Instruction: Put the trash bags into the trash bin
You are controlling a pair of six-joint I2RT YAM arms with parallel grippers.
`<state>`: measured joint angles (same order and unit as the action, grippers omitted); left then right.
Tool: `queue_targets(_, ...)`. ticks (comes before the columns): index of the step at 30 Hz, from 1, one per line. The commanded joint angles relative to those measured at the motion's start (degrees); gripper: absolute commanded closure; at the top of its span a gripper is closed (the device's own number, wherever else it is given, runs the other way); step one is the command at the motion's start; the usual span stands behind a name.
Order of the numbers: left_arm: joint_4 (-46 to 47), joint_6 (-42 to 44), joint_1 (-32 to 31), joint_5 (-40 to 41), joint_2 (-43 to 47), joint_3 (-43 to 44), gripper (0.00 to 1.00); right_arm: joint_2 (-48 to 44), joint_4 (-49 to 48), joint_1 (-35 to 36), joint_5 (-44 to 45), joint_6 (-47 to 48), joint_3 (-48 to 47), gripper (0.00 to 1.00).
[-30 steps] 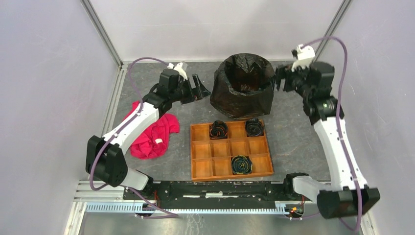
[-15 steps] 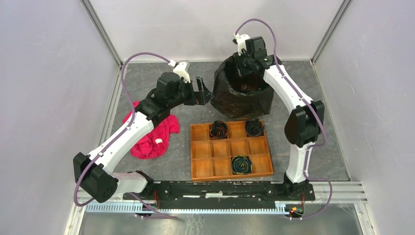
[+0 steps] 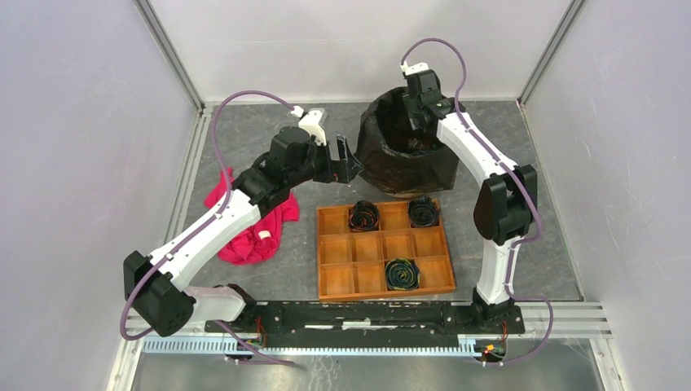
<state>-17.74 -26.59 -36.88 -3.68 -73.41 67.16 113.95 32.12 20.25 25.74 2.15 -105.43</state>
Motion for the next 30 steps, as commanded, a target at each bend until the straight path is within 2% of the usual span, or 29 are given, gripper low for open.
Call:
queue_targets(1,0.41,2.5,-0.21,1.48,1.14,-0.09,0.0,-5.2,0.54,1.61,-5.34,2.35,-0.61,0.44)
queue_targets(4,0.24,2.44,-0.22,1.32,0.33,0.16,0.0,-6.86,-3.15,1.61,-23.85,0.75,3.29,0.36)
queue_targets(6,0.28,2.26,-0.21,1.22,0.11,0.12,0.0,-6.25,-6.03,1.61,-28.14,-1.01,5.13,0.33)
queue_targets(8,0.56,2.16,-0.21,1.3,0.22,-0.08,0.0,-3.77,-6.96,1.59,-26.99,-1.43,4.71,0.33)
queue_targets(11,0.42,2.69,-0.13,2.12,0.79,-0.11,0.0,2.44,-2.09,1.51,-24.92,-1.76,-1.56,0.43)
queue_targets(13,0.18,3.02,-0.13,2.79,1.0,-0.01,0.0,5.11,0.85,1.55,-24.35,-1.88,-4.06,0.45)
queue_targets(19,0.32,2.69,-0.27,1.84,0.46,-0.09,0.0,3.2,0.05,1.54,-23.16,-1.09,-0.32,0.42)
queue_targets(23,0.21,2.52,-0.29,2.0,0.28,-0.09,0.0,2.15,5.0,1.55,-14.97,1.8,-6.4,0.38)
queue_targets(30,1.03,1.81,-0.3,1.14,0.12,-0.53,0.0,-3.33,5.78,1.51,6.9,7.59,0.43,0.23)
